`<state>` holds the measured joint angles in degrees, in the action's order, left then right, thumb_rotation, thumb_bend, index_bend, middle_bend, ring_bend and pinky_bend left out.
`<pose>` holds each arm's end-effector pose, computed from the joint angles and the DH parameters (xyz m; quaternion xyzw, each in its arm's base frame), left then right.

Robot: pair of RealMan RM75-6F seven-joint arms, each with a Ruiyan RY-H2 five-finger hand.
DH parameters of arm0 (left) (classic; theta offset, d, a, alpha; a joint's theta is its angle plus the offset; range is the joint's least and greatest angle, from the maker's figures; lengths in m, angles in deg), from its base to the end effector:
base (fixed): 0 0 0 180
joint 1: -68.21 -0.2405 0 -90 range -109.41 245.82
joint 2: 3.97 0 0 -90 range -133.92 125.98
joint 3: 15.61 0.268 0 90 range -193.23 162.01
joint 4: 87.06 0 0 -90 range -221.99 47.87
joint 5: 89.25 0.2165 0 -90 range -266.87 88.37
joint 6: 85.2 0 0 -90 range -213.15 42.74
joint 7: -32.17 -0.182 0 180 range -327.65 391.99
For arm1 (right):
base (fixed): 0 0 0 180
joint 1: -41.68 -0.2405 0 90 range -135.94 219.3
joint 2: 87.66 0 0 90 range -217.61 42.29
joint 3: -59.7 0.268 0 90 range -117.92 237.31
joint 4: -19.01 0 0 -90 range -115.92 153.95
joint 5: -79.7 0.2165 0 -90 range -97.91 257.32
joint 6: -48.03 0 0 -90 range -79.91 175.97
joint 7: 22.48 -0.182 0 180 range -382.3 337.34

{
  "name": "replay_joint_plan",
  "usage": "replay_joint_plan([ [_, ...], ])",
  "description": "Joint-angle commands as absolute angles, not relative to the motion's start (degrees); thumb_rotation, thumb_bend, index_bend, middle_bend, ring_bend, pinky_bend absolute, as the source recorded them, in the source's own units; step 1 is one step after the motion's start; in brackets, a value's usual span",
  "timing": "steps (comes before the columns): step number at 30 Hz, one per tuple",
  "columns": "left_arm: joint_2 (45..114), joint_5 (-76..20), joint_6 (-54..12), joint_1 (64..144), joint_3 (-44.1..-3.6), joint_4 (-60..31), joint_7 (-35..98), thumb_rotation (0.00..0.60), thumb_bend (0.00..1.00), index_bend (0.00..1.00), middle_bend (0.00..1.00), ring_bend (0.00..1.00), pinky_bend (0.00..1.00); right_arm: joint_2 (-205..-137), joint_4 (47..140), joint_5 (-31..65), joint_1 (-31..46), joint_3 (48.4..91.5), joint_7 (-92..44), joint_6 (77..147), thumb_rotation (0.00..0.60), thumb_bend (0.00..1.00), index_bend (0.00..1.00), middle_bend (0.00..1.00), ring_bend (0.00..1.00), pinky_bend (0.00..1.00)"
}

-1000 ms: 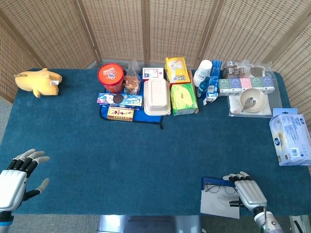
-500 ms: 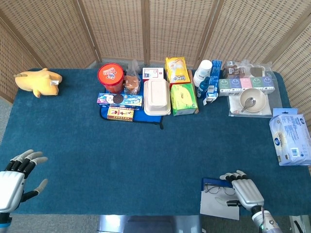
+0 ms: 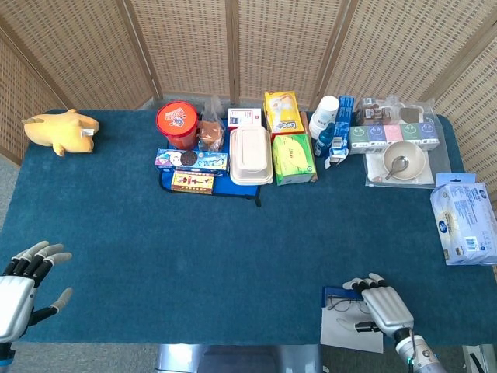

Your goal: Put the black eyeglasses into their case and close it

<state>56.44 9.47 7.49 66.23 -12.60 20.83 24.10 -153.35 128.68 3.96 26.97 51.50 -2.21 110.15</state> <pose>-0.2585 0.1607 0.1556 -0.6048 -0.3863 -0.4305 0.5474 -0.2773 -0.1885 0.0359 0.7287 -0.4965 0.2187 0.4179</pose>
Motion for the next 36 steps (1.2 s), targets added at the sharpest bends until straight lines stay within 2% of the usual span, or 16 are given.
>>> replay_joint_plan([
  [1,56.46,9.51,7.48,66.26,-12.62,20.79,24.17,0.6,0.23,0.28,0.25,0.16,0.19,-153.38,128.88,3.9,27.29,51.19,-2.06,110.33,0.213,0.22,0.23,0.23,0.22,0.14],
  [10,56.48,9.61,7.6,66.12,-12.55,20.64,24.33,0.599,0.23,0.28,0.25,0.16,0.19,-153.95,128.8,2.98,28.26,50.67,-2.18,111.13,0.214,0.21,0.23,0.23,0.21,0.14],
  [18,56.5,9.7,7.61,66.05,-12.55,20.89,23.88,0.6,0.23,0.28,0.25,0.16,0.19,-153.55,127.38,-0.38,28.37,52.45,-4.38,113.94,0.213,0.22,0.22,0.22,0.17,0.14],
  [19,56.52,9.69,7.58,66.05,-12.54,20.9,23.85,0.6,0.23,0.28,0.25,0.16,0.19,-153.42,127.28,-0.71,28.41,52.64,-4.61,114.3,0.224,0.22,0.21,0.22,0.16,0.14],
  [22,56.61,9.62,7.45,66.07,-12.55,20.96,23.75,0.599,0.23,0.28,0.25,0.16,0.19,-153.27,126.25,-2.83,28.89,53.54,-5.94,116.8,0.334,0.22,0.22,0.22,0.16,0.14],
  [26,56.78,9.64,7.38,66.11,-12.61,20.99,23.59,0.6,0.23,0.28,0.25,0.16,0.19,-154.02,122.75,-6.85,30.29,54.5,-7.58,121.89,0.43,0.24,0.2,0.22,0.14,0.14],
  [31,57.61,9.37,6.85,66.47,-12.87,20.59,23.75,0.599,0.23,0.28,0.25,0.16,0.19,-156.5,113.97,-12.69,33.47,53.71,-12.06,128.94,0.468,0.24,0.17,0.19,0.11,0.14],
  [36,58.0,9.46,7.22,66.55,-13.19,20.0,24.11,0.599,0.23,0.28,0.25,0.16,0.19,-159.15,107.99,-15.3,35.58,53.22,-16.04,132.83,0.482,0.24,0.15,0.18,0.1,0.14],
])
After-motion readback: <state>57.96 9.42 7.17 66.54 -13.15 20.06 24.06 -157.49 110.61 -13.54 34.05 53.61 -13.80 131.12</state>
